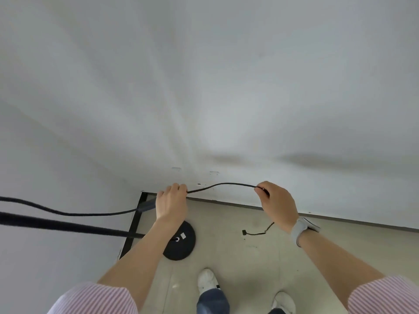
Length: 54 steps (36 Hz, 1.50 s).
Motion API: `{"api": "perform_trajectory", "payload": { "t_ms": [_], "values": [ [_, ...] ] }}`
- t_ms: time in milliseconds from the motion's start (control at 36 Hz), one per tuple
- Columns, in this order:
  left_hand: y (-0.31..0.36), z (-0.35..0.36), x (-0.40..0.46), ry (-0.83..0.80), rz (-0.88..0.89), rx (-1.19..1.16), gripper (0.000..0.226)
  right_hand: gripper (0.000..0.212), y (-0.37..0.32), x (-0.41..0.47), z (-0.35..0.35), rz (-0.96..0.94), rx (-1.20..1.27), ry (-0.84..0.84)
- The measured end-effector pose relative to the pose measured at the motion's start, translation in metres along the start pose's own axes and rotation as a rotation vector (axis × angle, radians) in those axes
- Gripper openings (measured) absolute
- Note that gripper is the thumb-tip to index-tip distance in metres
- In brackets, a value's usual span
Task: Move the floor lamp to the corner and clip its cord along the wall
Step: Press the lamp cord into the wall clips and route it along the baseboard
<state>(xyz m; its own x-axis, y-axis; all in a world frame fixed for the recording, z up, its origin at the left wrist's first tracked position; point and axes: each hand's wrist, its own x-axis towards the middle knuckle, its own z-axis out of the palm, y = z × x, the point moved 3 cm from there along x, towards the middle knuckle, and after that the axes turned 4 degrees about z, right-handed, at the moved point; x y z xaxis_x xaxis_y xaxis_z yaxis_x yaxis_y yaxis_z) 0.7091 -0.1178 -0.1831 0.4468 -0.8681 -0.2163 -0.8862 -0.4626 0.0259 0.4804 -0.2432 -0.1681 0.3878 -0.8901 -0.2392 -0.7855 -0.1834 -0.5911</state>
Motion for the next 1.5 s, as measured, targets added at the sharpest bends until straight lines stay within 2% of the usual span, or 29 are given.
{"api": "perform_trajectory", "payload": {
  "t_ms": [83,167,333,389,500,611,667,722,806,889,944,1139,1306,1500],
  "values": [
    [-0.026,0.031,0.018,-0.073,-0.029,0.112,0.031,0.018,-0.015,0.024,0.041,0.007,0.012,0.024],
    [-0.042,0.064,0.035,-0.09,-0.021,0.185,0.03,0.016,-0.025,0.047,0.082,-0.003,0.06,0.036],
    [-0.059,0.131,0.064,-0.109,0.059,0.191,0.046,0.017,-0.035,0.086,0.157,-0.062,0.133,0.021],
    [-0.065,0.139,0.072,-0.033,0.041,0.185,0.051,0.017,-0.036,0.097,0.178,-0.072,0.162,0.009],
    [-0.081,0.141,0.093,0.264,0.082,0.104,0.027,0.018,-0.038,0.114,0.212,-0.08,0.2,-0.006],
    [-0.096,0.15,0.114,0.379,0.059,-0.162,0.026,0.02,-0.046,0.13,0.239,-0.082,0.216,-0.014],
    [-0.103,0.153,0.121,0.399,0.004,-0.224,0.025,0.022,-0.054,0.138,0.249,-0.088,0.227,-0.009],
    [-0.108,0.155,0.13,0.391,-0.027,-0.186,0.02,0.024,-0.061,0.145,0.257,-0.092,0.231,-0.001],
    [-0.11,0.159,0.143,0.285,-0.006,-0.035,0.01,0.026,-0.065,0.155,0.268,-0.061,0.221,0.016],
    [-0.116,0.168,0.15,0.162,-0.039,0.085,0.012,0.028,-0.066,0.158,0.279,-0.051,0.204,0.001],
    [-0.12,0.171,0.152,0.144,-0.064,0.123,0.014,0.029,-0.064,0.157,0.284,-0.035,0.206,-0.009],
    [-0.125,0.164,0.17,0.185,-0.087,0.09,0.018,0.029,-0.063,0.16,0.289,-0.006,0.267,0.035],
    [-0.126,0.166,0.175,0.213,-0.086,0.04,0.017,0.031,-0.059,0.163,0.295,0.1,0.276,-0.022],
    [-0.126,0.159,0.164,0.338,-0.064,-0.162,0.015,0.03,-0.054,0.166,0.297,0.163,0.285,-0.057]
  ]
}}
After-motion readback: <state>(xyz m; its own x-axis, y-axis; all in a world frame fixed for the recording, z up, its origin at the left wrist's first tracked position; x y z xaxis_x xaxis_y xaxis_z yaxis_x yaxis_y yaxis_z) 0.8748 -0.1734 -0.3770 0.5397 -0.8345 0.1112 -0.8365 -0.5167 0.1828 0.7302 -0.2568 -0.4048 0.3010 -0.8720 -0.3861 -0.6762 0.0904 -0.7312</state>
